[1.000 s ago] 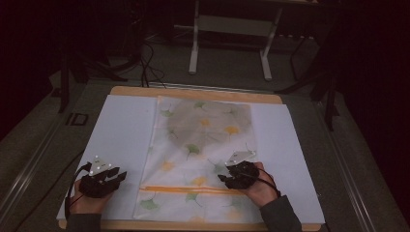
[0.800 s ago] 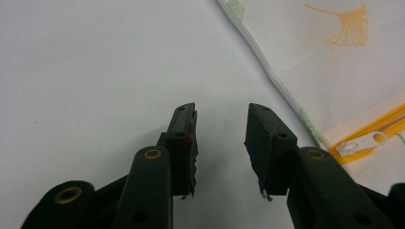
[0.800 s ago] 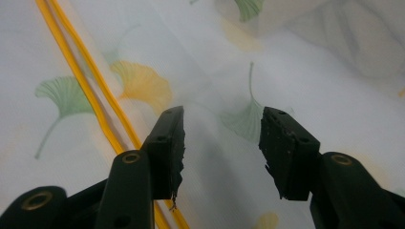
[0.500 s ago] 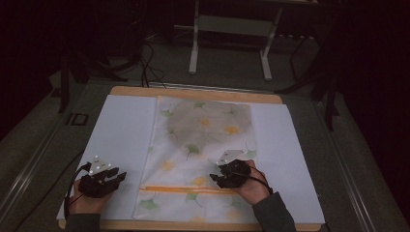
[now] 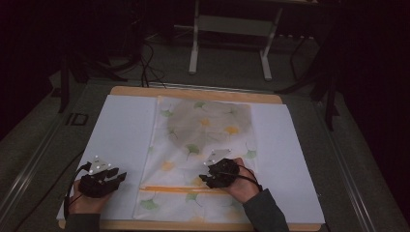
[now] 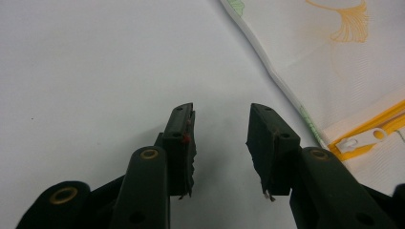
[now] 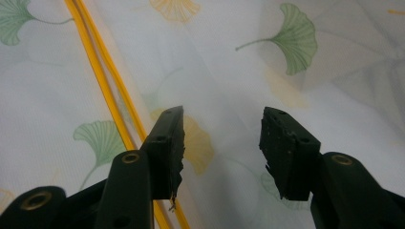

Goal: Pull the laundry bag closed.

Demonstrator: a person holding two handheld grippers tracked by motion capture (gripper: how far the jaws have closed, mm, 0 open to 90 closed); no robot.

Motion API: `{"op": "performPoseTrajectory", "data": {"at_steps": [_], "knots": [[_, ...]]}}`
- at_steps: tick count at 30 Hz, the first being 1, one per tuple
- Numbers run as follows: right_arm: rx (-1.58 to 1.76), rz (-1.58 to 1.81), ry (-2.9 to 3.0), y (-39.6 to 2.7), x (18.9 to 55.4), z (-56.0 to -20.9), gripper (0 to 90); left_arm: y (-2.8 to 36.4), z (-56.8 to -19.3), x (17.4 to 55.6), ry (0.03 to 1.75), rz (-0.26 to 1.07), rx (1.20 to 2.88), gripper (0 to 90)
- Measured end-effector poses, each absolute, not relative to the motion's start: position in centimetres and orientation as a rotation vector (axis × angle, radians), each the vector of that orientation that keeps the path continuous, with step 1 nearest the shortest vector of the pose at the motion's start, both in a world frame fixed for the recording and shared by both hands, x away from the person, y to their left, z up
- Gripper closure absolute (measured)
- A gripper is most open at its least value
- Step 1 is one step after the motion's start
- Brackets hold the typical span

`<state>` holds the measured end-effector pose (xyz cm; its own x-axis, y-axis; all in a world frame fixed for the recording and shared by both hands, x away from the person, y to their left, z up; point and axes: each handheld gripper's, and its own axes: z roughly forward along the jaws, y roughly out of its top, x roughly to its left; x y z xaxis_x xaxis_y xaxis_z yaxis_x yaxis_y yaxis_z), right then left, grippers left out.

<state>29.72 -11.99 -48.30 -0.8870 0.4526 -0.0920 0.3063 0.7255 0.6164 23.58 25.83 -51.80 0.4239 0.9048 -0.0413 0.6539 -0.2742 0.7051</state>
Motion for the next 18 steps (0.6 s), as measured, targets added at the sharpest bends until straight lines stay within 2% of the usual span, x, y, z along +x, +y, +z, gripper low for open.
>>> {"op": "performPoseTrajectory", "data": {"at_steps": [18], "knots": [[0.508,0.891,2.732,-8.8,29.4,-48.4,52.6,25.8,-51.7,23.5,1.303,0.483,2.039,62.4]]}}
